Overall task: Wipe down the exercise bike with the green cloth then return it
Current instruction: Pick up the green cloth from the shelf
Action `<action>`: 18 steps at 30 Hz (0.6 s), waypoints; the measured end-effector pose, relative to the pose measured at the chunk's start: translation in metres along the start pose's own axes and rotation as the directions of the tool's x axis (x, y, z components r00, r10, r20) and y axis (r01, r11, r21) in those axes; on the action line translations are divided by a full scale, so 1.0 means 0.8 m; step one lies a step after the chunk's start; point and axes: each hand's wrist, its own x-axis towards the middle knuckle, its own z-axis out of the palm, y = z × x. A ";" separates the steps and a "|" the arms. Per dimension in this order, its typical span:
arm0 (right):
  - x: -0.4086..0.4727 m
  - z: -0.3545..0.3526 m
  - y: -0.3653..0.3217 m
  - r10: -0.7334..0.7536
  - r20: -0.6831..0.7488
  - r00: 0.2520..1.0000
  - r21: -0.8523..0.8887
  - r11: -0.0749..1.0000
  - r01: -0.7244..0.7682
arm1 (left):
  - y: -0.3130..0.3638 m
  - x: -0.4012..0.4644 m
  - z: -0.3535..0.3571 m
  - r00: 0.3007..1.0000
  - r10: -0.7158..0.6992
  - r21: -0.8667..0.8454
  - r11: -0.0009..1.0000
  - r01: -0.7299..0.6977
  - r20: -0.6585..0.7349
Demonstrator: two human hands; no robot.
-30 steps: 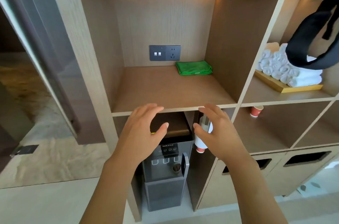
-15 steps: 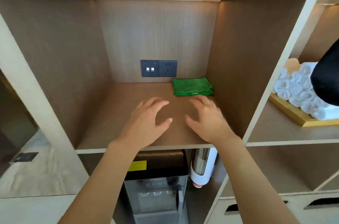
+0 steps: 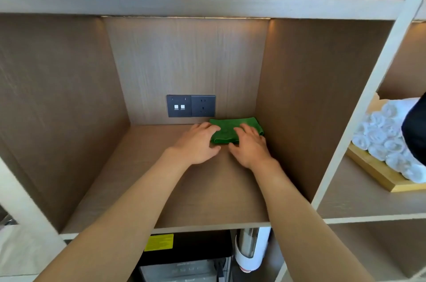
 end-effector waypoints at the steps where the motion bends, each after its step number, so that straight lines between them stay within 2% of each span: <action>1: 0.004 0.004 0.001 0.002 0.005 1.000 0.012 1.000 -0.002 | -0.002 0.009 0.005 1.000 0.003 -0.002 1.000 -0.003 0.015; 8: 0.016 0.018 0.011 0.040 0.046 0.998 0.003 0.999 -0.041 | -0.014 0.044 0.036 0.994 0.013 0.013 1.000 -0.014 0.107; 18: -0.003 0.013 -0.003 0.003 0.121 0.993 -0.028 1.000 0.000 | -0.013 0.010 0.042 0.994 -0.039 -0.029 0.999 0.042 0.107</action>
